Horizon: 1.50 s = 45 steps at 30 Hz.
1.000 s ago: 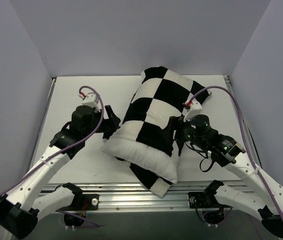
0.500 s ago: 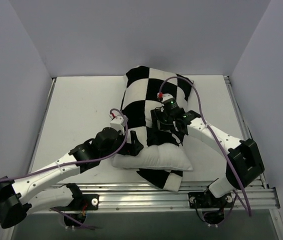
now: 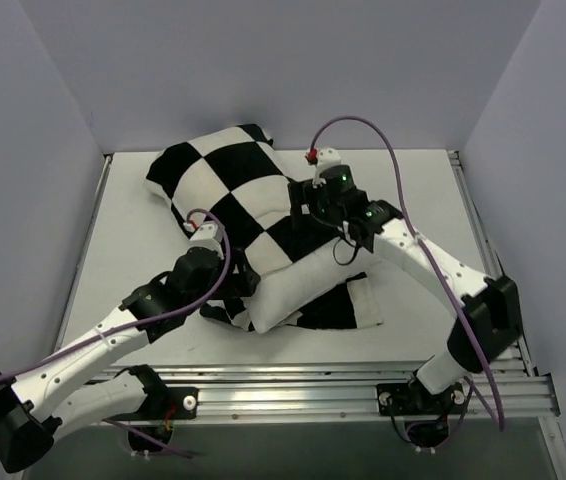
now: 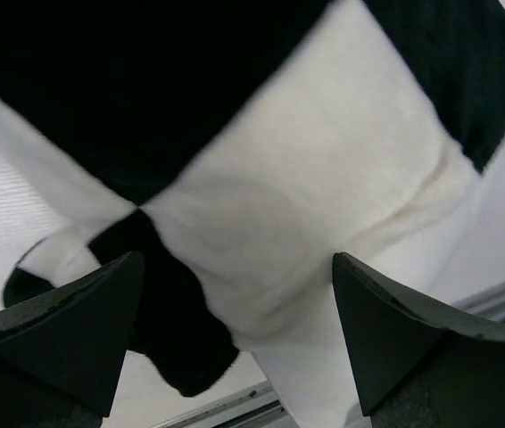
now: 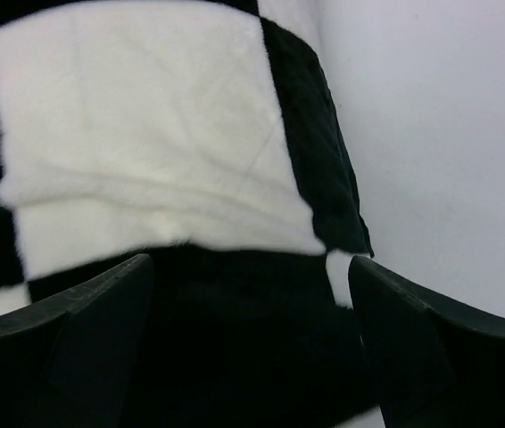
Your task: Remove the pillowcase from the pillow
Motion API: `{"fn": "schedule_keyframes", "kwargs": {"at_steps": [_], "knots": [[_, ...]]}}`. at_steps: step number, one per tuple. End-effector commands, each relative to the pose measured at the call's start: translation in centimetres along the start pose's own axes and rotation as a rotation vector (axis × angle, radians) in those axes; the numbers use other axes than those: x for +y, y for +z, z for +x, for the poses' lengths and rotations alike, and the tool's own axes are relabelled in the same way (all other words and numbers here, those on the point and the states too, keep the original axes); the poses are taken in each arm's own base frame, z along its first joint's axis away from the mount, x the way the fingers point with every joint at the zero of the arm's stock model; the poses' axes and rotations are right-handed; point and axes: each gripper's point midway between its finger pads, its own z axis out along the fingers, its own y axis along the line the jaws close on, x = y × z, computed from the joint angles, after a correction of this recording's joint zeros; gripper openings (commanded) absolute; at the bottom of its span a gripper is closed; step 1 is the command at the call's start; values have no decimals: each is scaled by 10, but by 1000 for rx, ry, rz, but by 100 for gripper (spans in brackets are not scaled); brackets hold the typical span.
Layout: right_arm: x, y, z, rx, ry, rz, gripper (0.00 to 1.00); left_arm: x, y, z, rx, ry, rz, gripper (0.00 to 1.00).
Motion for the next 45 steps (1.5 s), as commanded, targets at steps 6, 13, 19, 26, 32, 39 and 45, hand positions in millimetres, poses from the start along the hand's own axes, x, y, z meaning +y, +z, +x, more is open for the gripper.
{"fn": "schedule_keyframes", "kwargs": {"at_steps": [6, 13, 19, 26, 32, 39, 45], "knots": [[75, -126, 42, -100, 5, -118, 91, 33, -12, -40, -122, -245, -23, 94], [131, -155, 104, -56, 33, -168, 97, 47, 4, -22, -84, -327, -32, 94], [145, -129, 148, 23, 16, -118, 99, 55, 19, -2, -34, -357, -25, 94], [124, -95, 165, 34, 7, 34, 100, 52, 17, 8, -15, -364, 13, 95], [114, -71, 168, 34, 84, 6, 77, 50, 11, 16, 7, -351, 49, 98], [104, -74, 143, -1, 91, -45, 0, 41, 14, 26, 27, -327, 128, 100], [113, -76, 140, 2, 104, -96, 0, 16, 21, 16, 25, -296, 255, 88]]}}
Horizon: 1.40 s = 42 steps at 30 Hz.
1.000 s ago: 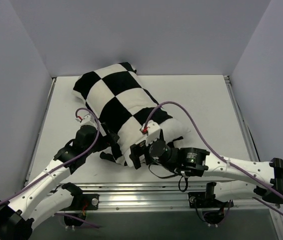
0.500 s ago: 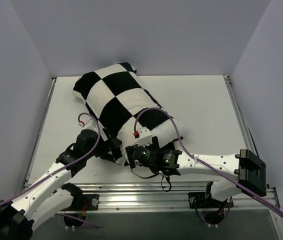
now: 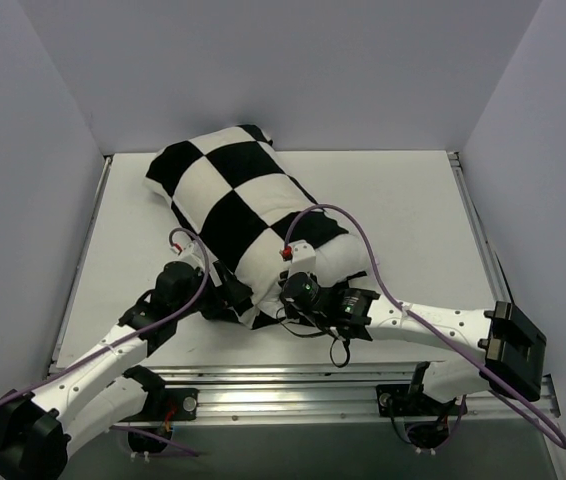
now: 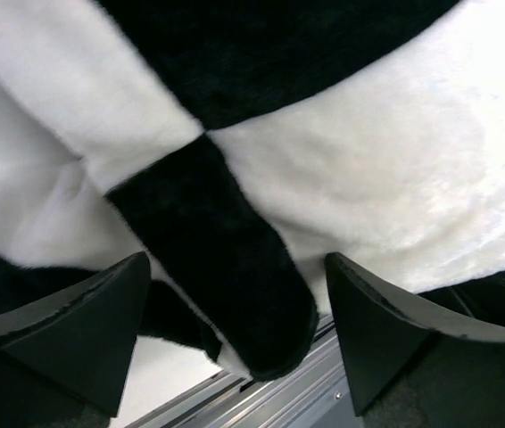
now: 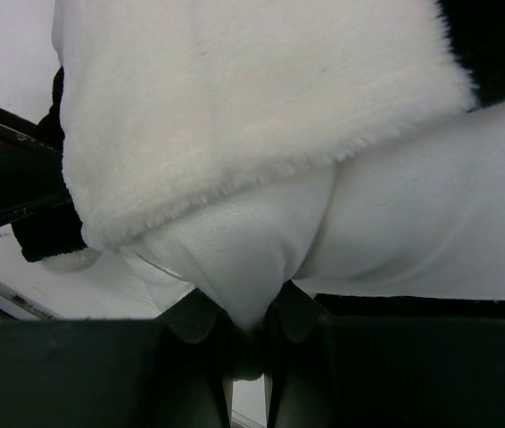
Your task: Remove the pillowcase from the pillow
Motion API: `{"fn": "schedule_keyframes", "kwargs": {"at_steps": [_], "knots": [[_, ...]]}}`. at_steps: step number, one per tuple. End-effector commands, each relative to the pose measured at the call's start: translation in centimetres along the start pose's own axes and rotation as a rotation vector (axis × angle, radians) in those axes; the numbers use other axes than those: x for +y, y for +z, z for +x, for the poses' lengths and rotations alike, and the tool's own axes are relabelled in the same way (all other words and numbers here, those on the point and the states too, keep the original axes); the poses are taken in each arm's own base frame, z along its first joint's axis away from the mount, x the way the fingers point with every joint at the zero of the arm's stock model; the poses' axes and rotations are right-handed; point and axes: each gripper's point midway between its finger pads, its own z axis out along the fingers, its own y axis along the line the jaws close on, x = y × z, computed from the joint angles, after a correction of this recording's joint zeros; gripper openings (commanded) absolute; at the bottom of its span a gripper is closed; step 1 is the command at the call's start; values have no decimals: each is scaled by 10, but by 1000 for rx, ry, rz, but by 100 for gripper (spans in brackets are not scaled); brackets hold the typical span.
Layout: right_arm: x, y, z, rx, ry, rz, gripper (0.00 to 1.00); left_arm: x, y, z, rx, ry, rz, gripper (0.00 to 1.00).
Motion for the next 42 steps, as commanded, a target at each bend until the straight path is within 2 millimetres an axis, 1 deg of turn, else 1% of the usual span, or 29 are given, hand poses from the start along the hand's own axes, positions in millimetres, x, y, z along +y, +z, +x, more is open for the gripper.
{"fn": "schedule_keyframes", "kwargs": {"at_steps": [1, 2, 3, 6, 8, 9, 10, 11, 12, 13, 14, 16, 17, 19, 21, 23, 26, 27, 29, 30, 32, 33, 35, 36, 37, 38, 39, 41, 42], "knots": [[9, -4, -24, -75, 39, -43, 0, -36, 5, -16, -35, 54, 154, 85], [9, -5, -26, -79, 39, -47, 0, -33, 8, -15, -30, 56, 139, 78], [9, -7, -28, -83, 40, -48, 0, -31, 9, -17, -35, 63, 130, 51], [3, -15, -37, -102, 44, -33, 0, -27, 10, -22, -51, 88, 95, 3], [-4, -25, -44, -113, 50, -26, 0, -27, 5, -32, -81, 102, 63, 2], [-8, -30, -44, -113, 47, -16, 0, -17, 3, -40, -118, 108, 2, 2], [-15, -35, -41, -96, 38, -1, 0, -14, 0, -48, -149, 107, -25, 2], [-19, -46, -48, -115, 49, -8, 0, -16, -5, -61, -197, 104, -42, 2], [-23, -52, -50, -122, 52, -3, 0, -2, -9, -74, -256, 87, -116, 2], [-31, -59, -49, -112, 46, 15, 0, 3, -13, -81, -291, 74, -149, 2], [-35, -74, -57, -143, 64, -1, 0, 6, -17, -90, -329, 57, -179, 2], [-42, -89, -59, -147, 68, -11, 0, 27, -23, -107, -419, -2, -279, 2], [-44, -106, -67, -181, 85, -40, 0, 36, -24, -110, -441, -22, -312, 2], [-48, -123, -70, -195, 84, -67, 0, 52, -25, -119, -504, -86, -373, 2], [-48, -147, -77, -230, 98, -131, 0, 70, -20, -125, -542, -150, -421, 2], [-52, -164, -76, -236, 94, -170, 0, 87, -14, -129, -566, -190, -471, 2], [-50, -171, -66, -208, 62, -215, 0, 95, -2, -137, -581, -224, -470, 2], [-42, -171, -59, -177, 45, -261, 0, 99, 6, -141, -570, -221, -483, 2], [-29, -157, -43, -116, 18, -303, 0, 94, 16, -142, -528, -203, -469, 2], [-17, -154, -32, -68, 2, -362, 0, 87, 25, -135, -462, -170, -439, 2], [-6, -132, -19, -8, -1, -369, 0, 63, 27, -138, -425, -134, -355, 5], [3, -129, -13, 26, -5, -406, 0, 47, 27, -132, -387, -93, -302, 7], [17, -115, -12, 47, -11, -427, 2, 26, 10, -134, -385, -49, -261, 30], [22, -112, -14, 49, -16, -438, 12, 16, 4, -133, -372, -2, -242, 40], [31, -112, -17, 49, -24, -472, 19, 8, -3, -133, -370, 23, -229, 61], [38, -108, -22, 55, -36, -483, 26, -5, -18, -136, -372, 45, -208, 69], [41, -108, -25, 57, -60, -487, 42, -13, -24, -136, -360, 87, -196, 76], [41, -103, -32, 59, -81, -452, 54, -36, -40, -139, -342, 142, -158, 84], [40, -106, -49, 19, -73, -426, 62, -43, -43, -140, -327, 189, -148, 85]]}}
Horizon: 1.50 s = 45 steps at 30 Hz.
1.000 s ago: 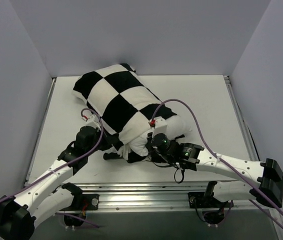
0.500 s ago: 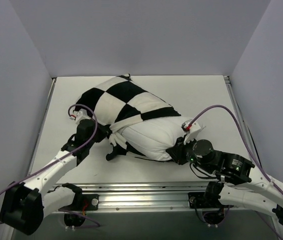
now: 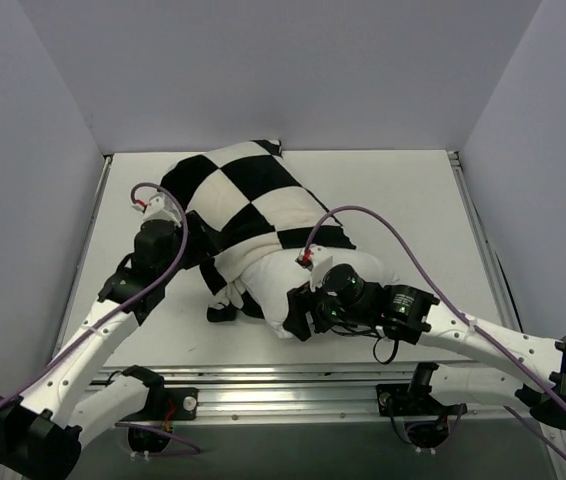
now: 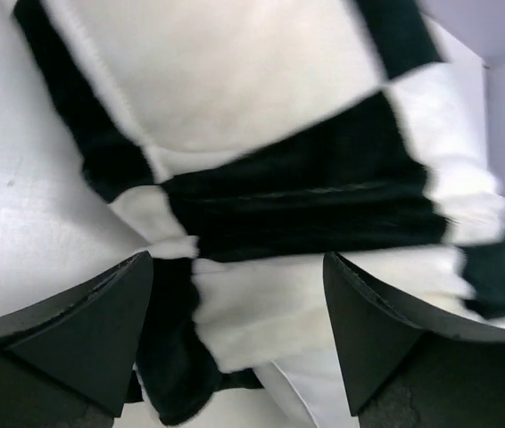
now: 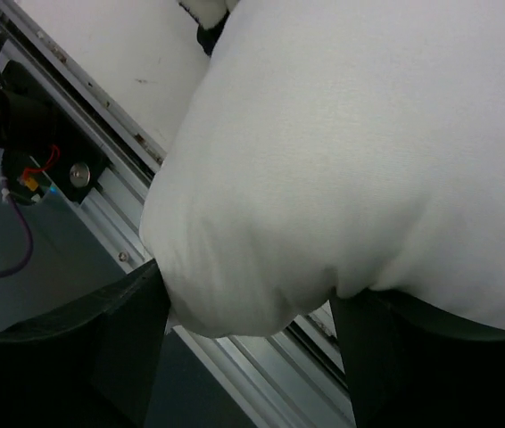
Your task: Remove the pillowcase from the pillow
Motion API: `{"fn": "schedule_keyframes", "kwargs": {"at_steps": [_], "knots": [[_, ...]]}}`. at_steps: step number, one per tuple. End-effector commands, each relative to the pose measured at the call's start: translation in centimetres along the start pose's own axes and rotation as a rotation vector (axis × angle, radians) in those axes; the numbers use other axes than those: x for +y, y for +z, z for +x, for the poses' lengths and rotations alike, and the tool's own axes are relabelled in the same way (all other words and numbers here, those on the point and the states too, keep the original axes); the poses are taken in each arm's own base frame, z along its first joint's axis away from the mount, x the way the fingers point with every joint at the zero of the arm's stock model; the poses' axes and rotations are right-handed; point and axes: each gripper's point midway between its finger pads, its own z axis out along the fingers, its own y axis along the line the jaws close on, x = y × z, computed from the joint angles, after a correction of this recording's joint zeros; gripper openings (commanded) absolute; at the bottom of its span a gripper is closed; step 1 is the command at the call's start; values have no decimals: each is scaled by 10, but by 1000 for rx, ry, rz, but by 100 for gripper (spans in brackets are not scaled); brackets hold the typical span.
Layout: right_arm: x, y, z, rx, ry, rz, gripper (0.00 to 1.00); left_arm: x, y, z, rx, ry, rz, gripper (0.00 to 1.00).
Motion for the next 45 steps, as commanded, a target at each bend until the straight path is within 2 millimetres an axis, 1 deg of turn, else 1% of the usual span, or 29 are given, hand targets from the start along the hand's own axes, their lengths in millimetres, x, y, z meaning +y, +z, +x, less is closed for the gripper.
{"fn": "schedule_keyframes", "kwargs": {"at_steps": [1, 2, 3, 4, 5, 6, 7, 8, 10, 11, 13, 14, 16, 17, 19, 20, 21, 22, 23, 24, 25, 27, 28, 30, 31, 34, 38, 42, 45], "knots": [[14, -17, -61, -152, -24, 2, 65, -42, -32, -20, 9, 170, 120, 86], [-6, -23, -74, -211, -3, 122, 69, -48, -33, -17, 35, 200, 130, 86], [-13, -31, -85, -246, 15, 168, 74, -65, -39, -25, 24, 246, 170, 86], [-29, -38, -85, -247, 46, 235, 76, -74, -41, -23, 34, 276, 193, 87], [-44, -47, -92, -285, 71, 306, 79, -87, -40, -10, 79, 320, 219, 88], [-55, -54, -94, -298, 94, 346, 82, -104, -44, -15, 67, 365, 255, 88], [-76, -62, -93, -304, 134, 411, 83, -113, -44, -11, 75, 396, 273, 89], [-84, -70, -94, -323, 163, 423, 85, -122, -40, 2, 104, 461, 285, 90], [-99, -80, -89, -335, 202, 440, 86, -140, -38, 1, 91, 509, 298, 91], [-115, -86, -90, -345, 235, 472, 87, -143, -28, 14, 117, 562, 280, 91], [-127, -82, -77, -310, 269, 478, 88, -158, -17, 22, 135, 606, 282, 91], [-143, -84, -73, -307, 303, 516, 88, -164, -15, 25, 137, 643, 292, 91], [-153, -77, -65, -279, 341, 500, 89, -184, -7, 35, 145, 704, 316, 91], [-170, -75, -56, -268, 388, 519, 90, -190, -4, 37, 140, 750, 324, 91], [-168, -67, -55, -261, 423, 423, 90, -203, 6, 54, 165, 821, 345, 91], [-172, -64, -50, -255, 445, 408, 90, -217, 5, 49, 142, 861, 378, 91], [-184, -69, -52, -283, 485, 421, 89, -224, 7, 52, 144, 890, 395, 91], [-186, -69, -51, -288, 503, 406, 89, -230, 14, 68, 176, 933, 419, 91], [-192, -69, -46, -288, 525, 415, 89, -245, 12, 62, 148, 977, 455, 91], [-202, -73, -45, -308, 559, 436, 89, -252, 15, 67, 154, 999, 471, 91], [-206, -75, -43, -315, 576, 445, 89, -255, 24, 83, 192, 1051, 502, 91], [-207, -72, -40, -315, 599, 410, 89, -268, 26, 86, 198, 1101, 543, 91], [-209, -73, -40, -327, 626, 400, 89, -264, 36, 101, 250, 1128, 548, 90], [-202, -68, -42, -339, 640, 335, 89, -271, 42, 102, 252, 1162, 560, 89], [-200, -68, -44, -349, 640, 316, 89, -266, 53, 114, 282, 1179, 550, 89], [-192, -63, -46, -352, 661, 257, 89, -258, 67, 127, 334, 1223, 523, 84], [-189, -55, -40, -334, 712, 225, 91, -251, 80, 133, 350, 1249, 487, 74], [-193, -45, -31, -338, 768, 222, 94, -243, 91, 138, 371, 1257, 459, 59], [-188, -34, -28, -330, 772, 180, 94, -238, 100, 139, 378, 1242, 438, 37]]}}
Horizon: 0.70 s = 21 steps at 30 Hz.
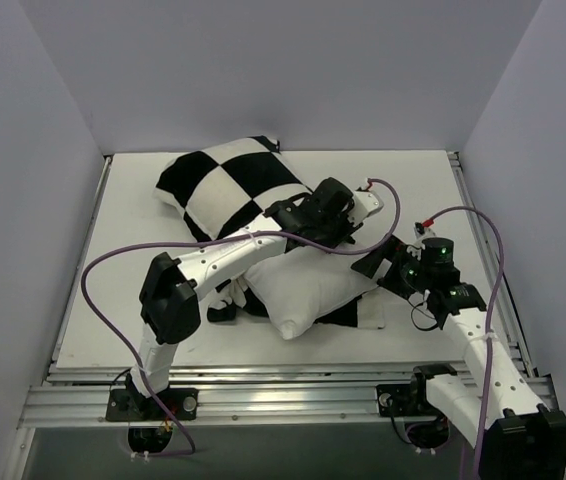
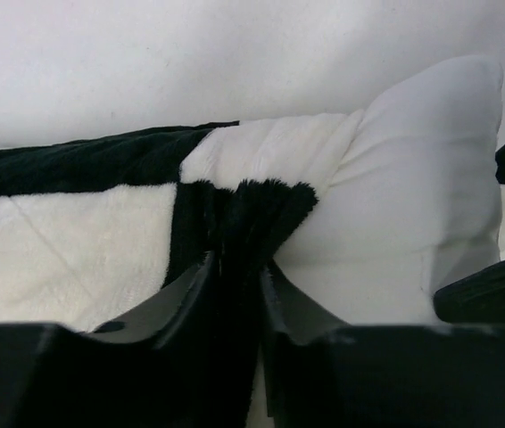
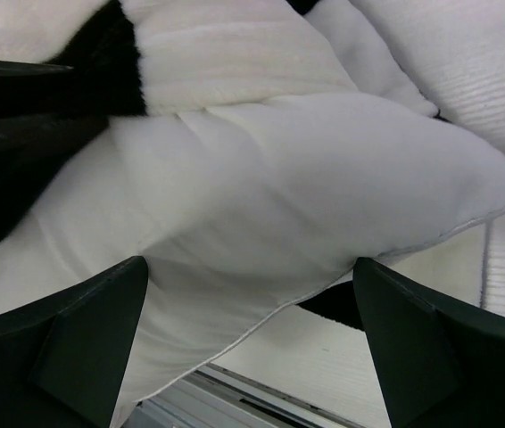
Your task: Remove the pillowcase from the pillow
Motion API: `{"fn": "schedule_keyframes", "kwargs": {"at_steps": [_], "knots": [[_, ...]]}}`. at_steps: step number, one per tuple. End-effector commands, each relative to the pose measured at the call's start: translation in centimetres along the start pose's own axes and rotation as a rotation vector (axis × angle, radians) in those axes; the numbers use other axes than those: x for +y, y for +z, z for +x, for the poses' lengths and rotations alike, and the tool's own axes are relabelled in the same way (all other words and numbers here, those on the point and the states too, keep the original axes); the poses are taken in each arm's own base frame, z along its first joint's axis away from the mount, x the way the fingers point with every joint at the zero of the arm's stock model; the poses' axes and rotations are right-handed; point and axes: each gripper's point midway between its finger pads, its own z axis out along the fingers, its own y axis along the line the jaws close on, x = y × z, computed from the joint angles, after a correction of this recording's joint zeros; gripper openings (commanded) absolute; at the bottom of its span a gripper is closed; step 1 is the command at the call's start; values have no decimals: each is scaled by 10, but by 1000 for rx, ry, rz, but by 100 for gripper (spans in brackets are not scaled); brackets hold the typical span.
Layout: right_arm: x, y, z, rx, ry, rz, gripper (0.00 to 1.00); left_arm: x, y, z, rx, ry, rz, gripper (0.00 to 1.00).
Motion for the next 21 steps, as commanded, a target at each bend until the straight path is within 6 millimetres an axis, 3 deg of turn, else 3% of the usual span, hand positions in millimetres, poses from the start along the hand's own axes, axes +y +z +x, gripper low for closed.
{"fn": "schedule_keyframes", "kwargs": {"at_steps": [1, 2, 5, 9, 10, 11, 13, 14, 17, 21], "knots": [[13, 11, 6, 19, 31, -71, 94, 17, 3, -1, 9, -13, -28, 31], [14, 14, 7, 22, 25, -71, 95, 19, 4, -1, 8, -29, -30, 21], [26, 26, 15, 33, 3, -95, 95, 19, 5, -2, -3, -58, -9, 9], [54, 39, 15, 11, -22, -184, 90, 17, 6, -3, -13, -80, 6, 6], [55, 43, 17, 19, -25, -187, 84, 16, 6, -4, -19, -84, 6, 6], [61, 44, 11, -3, -37, -214, 63, 21, 6, -3, -21, -103, -3, 6], [71, 44, 9, 1, -60, -252, 30, 29, 6, -4, -30, -133, -17, 5], [74, 43, 11, 10, -85, -257, 2, 38, 5, -3, -33, -170, -33, 4], [92, 31, 9, 22, -140, -280, 0, 61, 2, -10, -63, -244, -91, 2], [120, -2, 2, 8, -203, -350, 0, 116, -5, -12, -90, -384, -256, 2]]}}
